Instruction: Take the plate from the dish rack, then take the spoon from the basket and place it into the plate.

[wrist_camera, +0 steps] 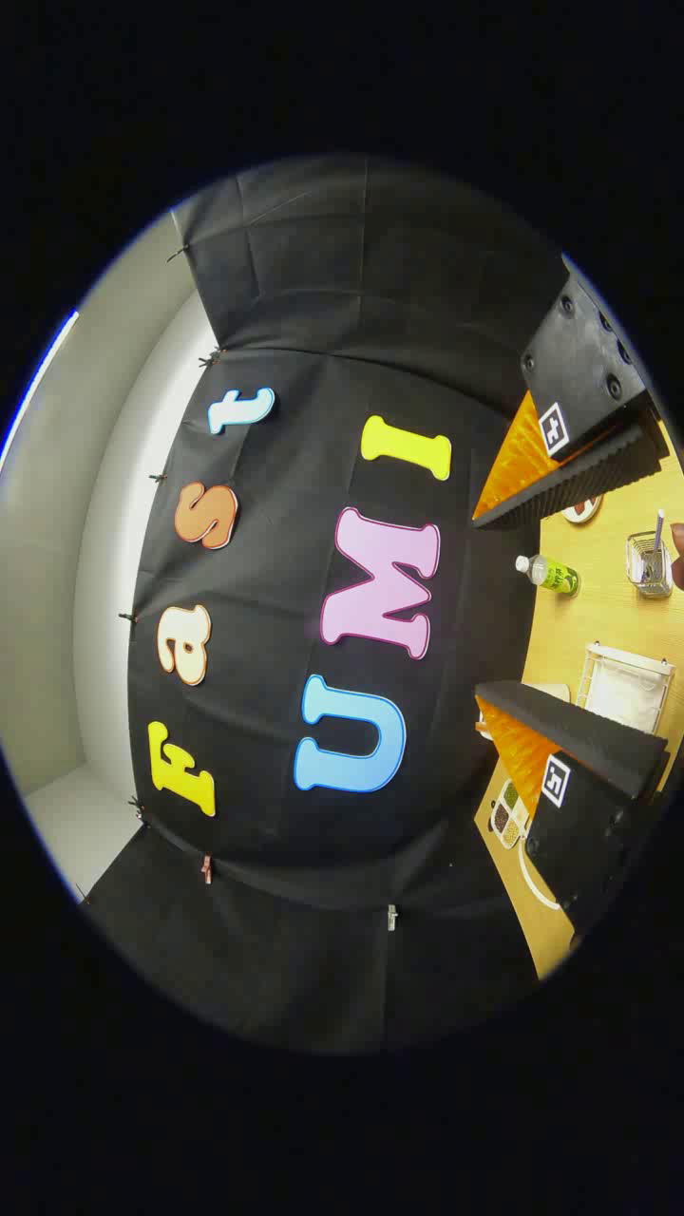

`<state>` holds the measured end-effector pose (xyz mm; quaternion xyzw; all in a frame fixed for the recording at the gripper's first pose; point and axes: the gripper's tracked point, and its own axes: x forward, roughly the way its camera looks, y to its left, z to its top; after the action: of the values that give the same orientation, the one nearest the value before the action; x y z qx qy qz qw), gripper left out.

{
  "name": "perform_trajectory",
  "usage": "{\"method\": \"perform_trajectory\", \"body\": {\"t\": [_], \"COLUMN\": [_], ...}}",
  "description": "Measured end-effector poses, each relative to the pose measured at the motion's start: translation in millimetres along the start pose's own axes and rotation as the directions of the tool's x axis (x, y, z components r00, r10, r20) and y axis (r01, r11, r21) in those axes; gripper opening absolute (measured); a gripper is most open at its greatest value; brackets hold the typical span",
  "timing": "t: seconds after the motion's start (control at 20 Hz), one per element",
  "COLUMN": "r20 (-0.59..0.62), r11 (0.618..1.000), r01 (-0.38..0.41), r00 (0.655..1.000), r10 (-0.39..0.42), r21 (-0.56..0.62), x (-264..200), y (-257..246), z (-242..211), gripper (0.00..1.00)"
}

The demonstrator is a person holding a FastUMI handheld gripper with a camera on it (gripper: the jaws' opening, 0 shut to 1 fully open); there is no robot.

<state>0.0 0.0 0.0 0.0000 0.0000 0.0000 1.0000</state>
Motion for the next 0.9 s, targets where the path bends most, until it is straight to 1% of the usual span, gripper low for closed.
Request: {"method": "perform_trajectory", "body": {"t": [0.2, 0.9], "r20": [-0.018, -0.031], "r11": [1.000, 0.997], "r01": [-0.026, -0.076], "r00": [1.000, 0.997], "r10": [0.026, 0.075], "r21": [0.003, -0.013], "x": [0, 6], "y": [12, 39], "z": [-5, -5], "gripper": [0.98, 0.97]}}
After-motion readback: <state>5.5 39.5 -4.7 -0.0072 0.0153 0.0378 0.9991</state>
